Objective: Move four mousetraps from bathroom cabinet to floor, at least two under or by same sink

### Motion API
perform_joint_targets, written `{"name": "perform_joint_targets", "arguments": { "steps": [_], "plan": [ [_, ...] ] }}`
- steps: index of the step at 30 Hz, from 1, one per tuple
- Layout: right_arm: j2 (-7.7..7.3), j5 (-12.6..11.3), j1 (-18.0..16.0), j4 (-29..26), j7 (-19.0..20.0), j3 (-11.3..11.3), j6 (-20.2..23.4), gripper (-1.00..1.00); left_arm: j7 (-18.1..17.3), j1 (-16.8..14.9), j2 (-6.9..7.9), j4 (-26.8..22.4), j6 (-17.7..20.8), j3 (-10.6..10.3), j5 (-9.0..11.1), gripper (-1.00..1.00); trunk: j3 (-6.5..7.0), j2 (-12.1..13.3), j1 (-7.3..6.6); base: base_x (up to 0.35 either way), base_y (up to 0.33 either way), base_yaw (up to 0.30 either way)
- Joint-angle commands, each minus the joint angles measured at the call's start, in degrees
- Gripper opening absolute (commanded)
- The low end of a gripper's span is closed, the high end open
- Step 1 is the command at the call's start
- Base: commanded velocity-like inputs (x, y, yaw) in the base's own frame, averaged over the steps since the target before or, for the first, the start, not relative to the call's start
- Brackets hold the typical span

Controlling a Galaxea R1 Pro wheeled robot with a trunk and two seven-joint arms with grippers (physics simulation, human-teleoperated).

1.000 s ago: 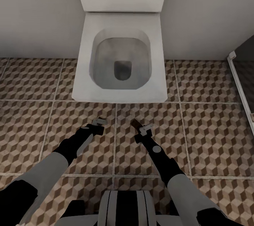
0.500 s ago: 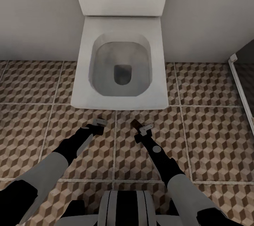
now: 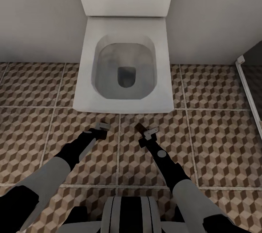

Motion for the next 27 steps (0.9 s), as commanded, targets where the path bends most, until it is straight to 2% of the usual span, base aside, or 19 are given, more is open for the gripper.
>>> {"name": "perform_joint_targets", "arguments": {
  "steps": [1, 7, 8, 27],
  "plan": [
    [0.03, 0.5, 0.0, 0.0, 0.0, -0.1, -0.2, -1.00, 0.4, 0.0, 0.09, -0.1, 0.2, -0.4, 0.6, -1.00, -0.03, 0.0, -0.01, 0.000, 0.000, 0.000],
    [0.03, 0.5, 0.0, 0.0, 0.0, -0.1, -0.2, -1.00, 0.4, 0.0, 0.09, 0.0, 0.2, -0.4, 0.6, -1.00, -0.03, 0.0, -0.01, 0.000, 0.000, 0.000],
    [0.03, 0.5, 0.0, 0.0, 0.0, -0.1, -0.2, 1.00, 0.4, 0.0, 0.09, 0.0, 0.2, -0.4, 0.6, -1.00, -0.03, 0.0, -0.01, 0.000, 0.000, 0.000],
    [0.03, 0.5, 0.0, 0.0, 0.0, 0.0, -0.2, 1.00, 0.4, 0.0, 0.09, 0.0, 0.2, -0.4, 0.6, -1.00, -0.03, 0.0, -0.01, 0.000, 0.000, 0.000]
  ]
}}
